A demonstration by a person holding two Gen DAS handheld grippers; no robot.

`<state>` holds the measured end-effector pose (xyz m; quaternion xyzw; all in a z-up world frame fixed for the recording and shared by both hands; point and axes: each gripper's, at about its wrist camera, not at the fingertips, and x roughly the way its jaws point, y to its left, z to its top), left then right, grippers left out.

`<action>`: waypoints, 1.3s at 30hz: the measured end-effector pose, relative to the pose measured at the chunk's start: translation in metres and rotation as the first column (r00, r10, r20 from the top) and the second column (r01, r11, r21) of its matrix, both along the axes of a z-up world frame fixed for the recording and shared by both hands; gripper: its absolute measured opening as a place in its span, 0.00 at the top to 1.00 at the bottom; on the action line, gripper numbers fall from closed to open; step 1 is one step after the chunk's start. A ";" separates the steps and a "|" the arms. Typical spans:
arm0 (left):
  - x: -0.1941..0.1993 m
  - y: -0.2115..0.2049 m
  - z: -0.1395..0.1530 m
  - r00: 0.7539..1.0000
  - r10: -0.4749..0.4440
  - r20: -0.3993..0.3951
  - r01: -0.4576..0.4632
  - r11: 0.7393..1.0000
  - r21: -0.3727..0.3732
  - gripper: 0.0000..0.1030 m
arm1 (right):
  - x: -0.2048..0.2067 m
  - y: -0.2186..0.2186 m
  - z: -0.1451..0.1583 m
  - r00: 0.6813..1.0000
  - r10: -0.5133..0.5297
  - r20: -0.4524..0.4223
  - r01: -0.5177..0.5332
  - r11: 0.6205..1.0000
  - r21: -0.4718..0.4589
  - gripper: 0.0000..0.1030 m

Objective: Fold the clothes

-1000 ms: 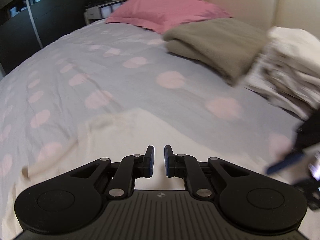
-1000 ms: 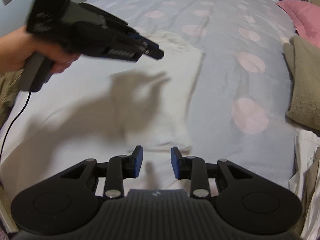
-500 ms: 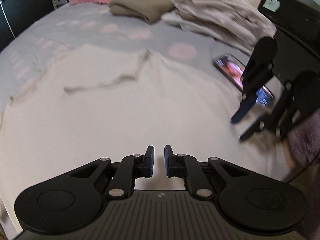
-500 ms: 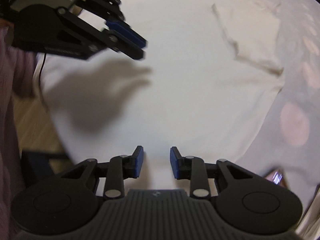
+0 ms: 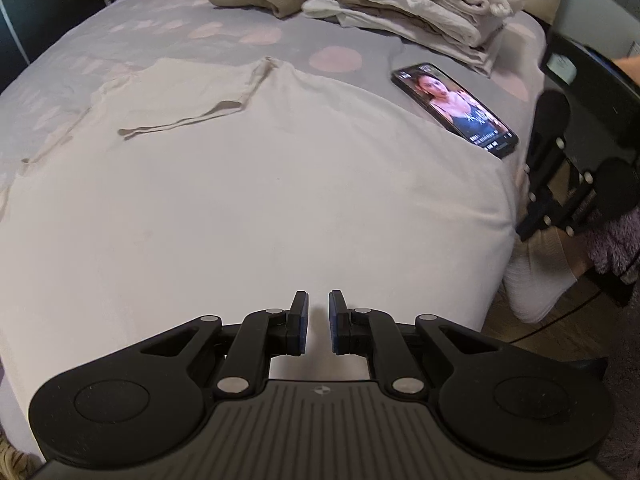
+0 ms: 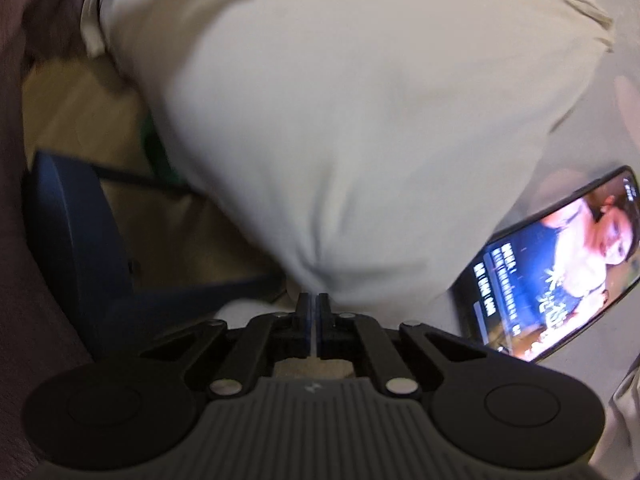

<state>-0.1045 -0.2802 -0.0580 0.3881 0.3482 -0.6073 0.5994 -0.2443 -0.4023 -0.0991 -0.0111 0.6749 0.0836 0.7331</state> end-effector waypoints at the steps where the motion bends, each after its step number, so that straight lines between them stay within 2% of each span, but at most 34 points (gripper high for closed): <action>1: 0.004 0.002 0.002 1.000 0.017 -0.002 -0.017 1.000 -0.004 0.92 | 0.002 0.003 0.003 1.000 0.009 0.003 -0.009 1.000 0.008 0.97; 7: 0.033 0.015 0.011 0.990 0.140 -0.019 -0.141 0.990 -0.029 0.91 | 0.040 0.010 0.045 0.991 0.057 0.125 -0.057 0.998 -0.005 0.92; 14: 0.093 0.039 0.028 0.946 0.324 -0.028 -0.325 0.944 -0.061 0.89 | 0.104 -0.001 0.068 0.974 0.069 0.216 -0.062 0.997 -0.040 0.91; 18: 0.144 0.056 0.038 0.891 0.454 -0.033 -0.455 0.887 -0.075 0.85 | 0.141 -0.001 0.071 0.968 0.105 0.227 -0.094 0.994 -0.056 0.90; 20: 0.171 0.065 0.042 0.859 0.511 -0.025 -0.511 0.855 -0.089 0.84 | 0.157 0.001 0.073 0.965 0.115 0.237 -0.105 0.993 -0.056 0.85; 21: 0.185 0.069 0.044 0.846 0.534 -0.011 -0.532 0.841 -0.098 0.84 | 0.164 0.001 0.075 0.963 0.114 0.245 -0.104 0.993 -0.053 0.78; 22: 0.199 0.073 0.046 0.831 0.556 0.003 -0.552 0.827 -0.107 0.84 | 0.171 0.002 0.076 0.961 0.113 0.253 -0.103 0.993 -0.051 0.75; 25: 0.243 0.085 0.050 0.784 0.620 0.042 -0.610 0.781 -0.133 0.84 | 0.181 0.009 0.081 0.959 0.099 0.264 -0.091 0.995 -0.041 0.75; 29: 0.296 0.097 0.047 0.722 0.687 0.081 -0.672 0.724 -0.157 0.83 | 0.199 0.003 0.085 0.955 0.037 0.295 -0.030 0.999 -0.026 0.74; 32: 0.331 0.104 0.041 0.677 0.730 0.090 -0.711 0.681 -0.172 0.74 | 0.210 0.001 0.082 0.949 -0.019 0.315 0.019 1.000 0.002 0.71; 36: 0.370 0.107 0.025 0.627 0.778 0.046 -0.764 0.625 -0.159 0.72 | 0.233 -0.002 0.080 0.946 -0.037 0.322 0.030 0.999 0.028 0.67; 38: 0.384 0.106 0.015 0.611 0.791 0.041 -0.778 0.609 -0.152 0.72 | 0.243 0.000 0.076 0.948 -0.036 0.316 0.026 0.999 0.037 0.67; 39: 0.389 0.105 0.012 0.611 0.791 0.035 -0.779 0.608 -0.150 0.72 | 0.247 0.001 0.073 0.950 -0.034 0.311 0.023 0.999 0.039 0.67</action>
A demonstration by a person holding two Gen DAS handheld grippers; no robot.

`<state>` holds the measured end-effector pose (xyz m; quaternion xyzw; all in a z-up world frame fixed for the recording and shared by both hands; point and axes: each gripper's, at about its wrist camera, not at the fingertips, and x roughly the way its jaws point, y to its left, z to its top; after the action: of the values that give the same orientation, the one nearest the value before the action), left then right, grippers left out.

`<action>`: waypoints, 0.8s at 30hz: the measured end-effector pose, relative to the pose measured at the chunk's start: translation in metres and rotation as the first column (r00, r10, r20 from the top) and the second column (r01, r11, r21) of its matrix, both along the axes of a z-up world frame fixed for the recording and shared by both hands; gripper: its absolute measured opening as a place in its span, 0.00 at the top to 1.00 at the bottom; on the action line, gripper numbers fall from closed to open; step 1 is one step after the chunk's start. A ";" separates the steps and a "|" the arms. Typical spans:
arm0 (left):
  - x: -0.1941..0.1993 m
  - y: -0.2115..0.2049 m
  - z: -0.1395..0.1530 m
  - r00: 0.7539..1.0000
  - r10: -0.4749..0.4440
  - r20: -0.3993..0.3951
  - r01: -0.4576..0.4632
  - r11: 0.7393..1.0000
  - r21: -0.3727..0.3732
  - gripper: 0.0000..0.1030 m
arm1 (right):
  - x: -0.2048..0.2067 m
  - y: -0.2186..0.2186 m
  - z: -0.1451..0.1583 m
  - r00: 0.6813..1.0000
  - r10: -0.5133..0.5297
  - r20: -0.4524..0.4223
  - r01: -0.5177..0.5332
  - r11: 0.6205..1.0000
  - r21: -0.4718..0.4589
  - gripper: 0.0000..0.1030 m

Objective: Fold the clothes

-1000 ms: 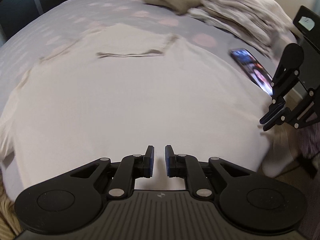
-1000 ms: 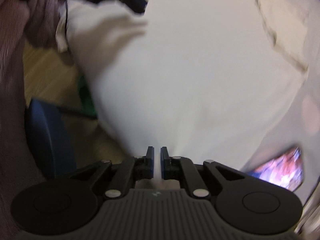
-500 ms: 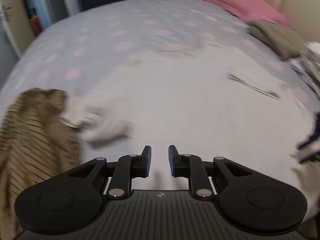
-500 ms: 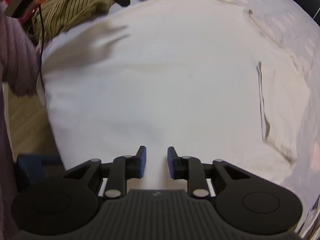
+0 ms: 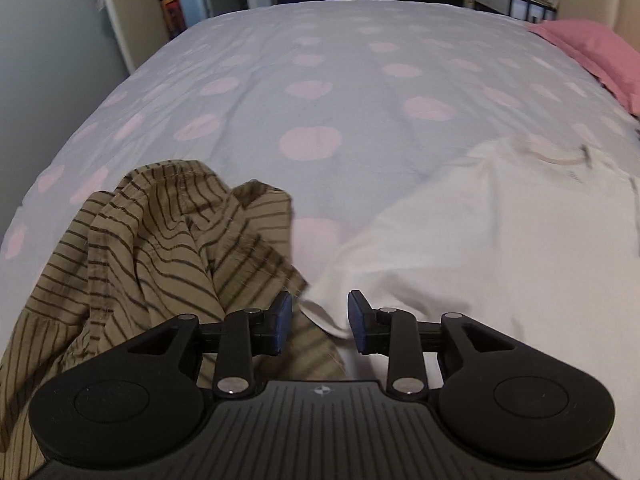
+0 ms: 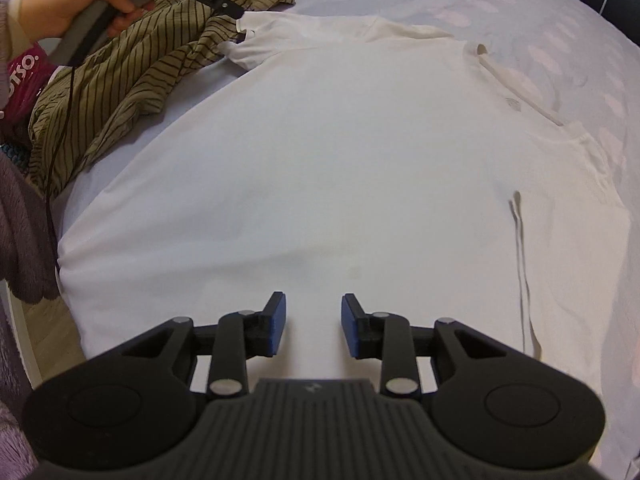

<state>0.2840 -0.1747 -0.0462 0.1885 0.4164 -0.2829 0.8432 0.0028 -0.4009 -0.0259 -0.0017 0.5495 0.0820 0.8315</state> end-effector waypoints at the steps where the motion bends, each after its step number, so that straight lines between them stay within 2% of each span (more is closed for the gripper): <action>1: 0.005 -0.001 -0.003 1.000 0.001 -0.005 -0.001 1.000 -0.004 0.72 | 0.002 -0.002 -0.002 1.000 0.004 -0.006 -0.004 1.000 0.001 0.67; 3: 0.012 -0.003 -0.009 1.000 -0.011 -0.012 0.011 1.000 0.000 0.75 | 0.013 0.001 -0.011 1.000 0.013 -0.015 -0.013 1.000 0.004 0.67; 4: 0.015 -0.005 -0.010 1.000 -0.016 -0.011 0.016 1.000 0.009 0.90 | 0.018 0.003 -0.015 1.000 0.018 -0.019 -0.018 1.000 0.006 0.67; 5: 0.018 -0.005 -0.008 1.000 -0.014 -0.008 0.014 1.000 0.002 0.96 | 0.023 0.004 -0.019 1.000 0.022 -0.022 -0.022 1.000 0.008 0.67; 7: 0.024 -0.007 -0.005 1.000 -0.010 -0.002 0.010 1.000 -0.012 0.99 | 0.031 0.005 -0.023 0.999 0.028 -0.024 -0.028 1.000 0.012 0.67; 10: 0.032 -0.008 0.005 1.000 -0.002 0.015 0.003 0.999 -0.046 0.99 | 0.036 0.002 -0.024 0.999 0.038 -0.021 -0.038 0.999 0.018 0.67; 13: 0.038 -0.009 0.028 0.999 0.012 0.032 -0.008 0.992 -0.122 0.99 | 0.043 0.004 -0.026 0.999 0.049 -0.015 -0.049 0.999 0.021 0.67; 15: 0.039 -0.013 0.043 1.000 0.000 0.026 0.004 0.990 -0.142 0.99 | 0.045 0.003 -0.025 0.999 0.051 -0.009 -0.051 0.998 0.022 0.67; 19: 0.026 -0.025 0.066 0.997 -0.080 0.005 0.080 0.984 -0.156 0.99 | 0.045 0.001 -0.022 0.999 0.044 0.003 -0.044 0.999 0.019 0.66; 24: -0.015 -0.044 0.089 0.970 -0.245 -0.004 0.239 0.950 -0.203 0.99 | 0.038 -0.002 -0.022 1.000 0.030 0.007 -0.030 1.000 0.009 0.65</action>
<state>0.2693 -0.2186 0.0424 0.1478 0.3715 -0.4274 0.8108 0.0412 -0.4029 -0.0482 -0.0063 0.5463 0.0970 0.8319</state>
